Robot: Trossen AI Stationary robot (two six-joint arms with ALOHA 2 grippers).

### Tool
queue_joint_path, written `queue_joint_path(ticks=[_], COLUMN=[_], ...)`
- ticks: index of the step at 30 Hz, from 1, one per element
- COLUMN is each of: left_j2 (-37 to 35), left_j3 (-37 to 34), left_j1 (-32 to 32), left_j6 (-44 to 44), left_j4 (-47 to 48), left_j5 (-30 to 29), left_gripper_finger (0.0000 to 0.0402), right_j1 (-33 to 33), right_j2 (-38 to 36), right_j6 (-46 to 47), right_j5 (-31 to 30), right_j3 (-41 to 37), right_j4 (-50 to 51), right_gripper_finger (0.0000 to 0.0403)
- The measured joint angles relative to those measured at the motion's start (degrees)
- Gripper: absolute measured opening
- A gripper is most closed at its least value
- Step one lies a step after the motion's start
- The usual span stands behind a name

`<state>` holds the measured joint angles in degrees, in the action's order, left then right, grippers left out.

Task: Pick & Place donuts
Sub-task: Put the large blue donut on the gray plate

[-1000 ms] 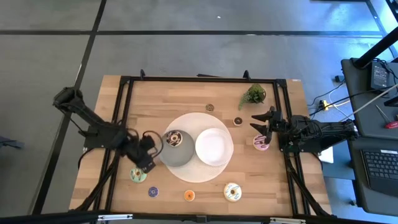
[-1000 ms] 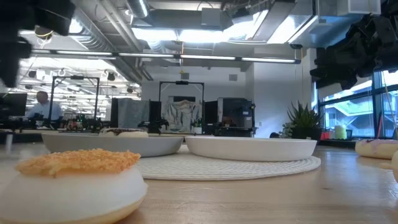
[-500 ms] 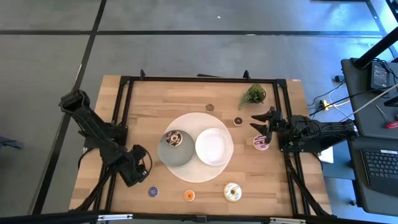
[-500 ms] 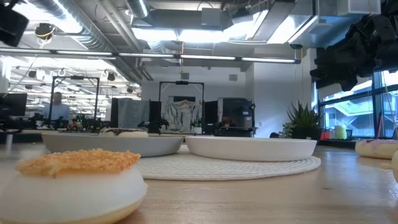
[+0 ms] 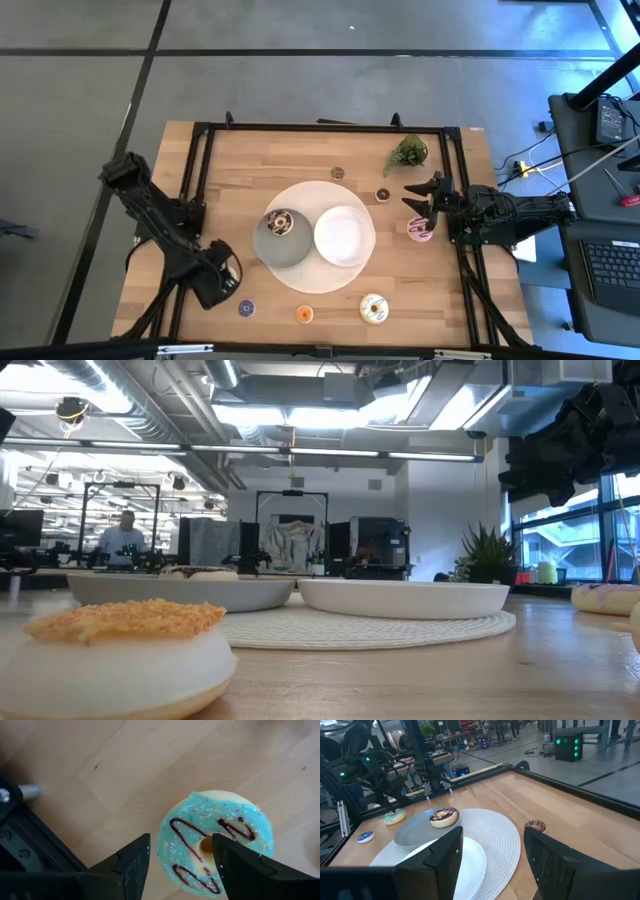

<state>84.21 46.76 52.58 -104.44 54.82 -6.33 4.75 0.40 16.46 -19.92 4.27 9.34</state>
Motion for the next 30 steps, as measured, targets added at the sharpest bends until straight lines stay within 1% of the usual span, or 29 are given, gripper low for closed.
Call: queue_joint_path(ticks=[6,12,16,21,30], left_j2=[1.52,1.55,1.55,1.55,1.55], left_j3=[0.00,0.00,0.00,0.00,0.00], left_j1=[0.00,0.00,0.00,-0.02,-0.02], left_j6=[5.15,4.67,0.44,-3.62,-4.33], left_j4=[-0.61,-0.95,-0.91,-0.89,-0.87], left_j5=[0.00,-0.32,-0.35,-0.39,0.96], left_gripper_finger=[0.0207,0.0206,0.0206,0.0194,0.0158], right_j1=[0.00,0.00,-0.02,-0.02,-0.02], right_j2=[0.00,0.00,0.00,0.00,0.00], right_j6=[1.33,1.22,1.39,1.47,1.35], right_j5=[0.02,0.01,-1.01,-0.98,-0.98], right_j3=[0.00,-0.01,-0.02,0.00,-0.01], right_j4=[0.00,0.00,-0.02,-0.02,-0.02], right_gripper_finger=[0.0211,0.0211,0.0211,0.0211,0.0211])
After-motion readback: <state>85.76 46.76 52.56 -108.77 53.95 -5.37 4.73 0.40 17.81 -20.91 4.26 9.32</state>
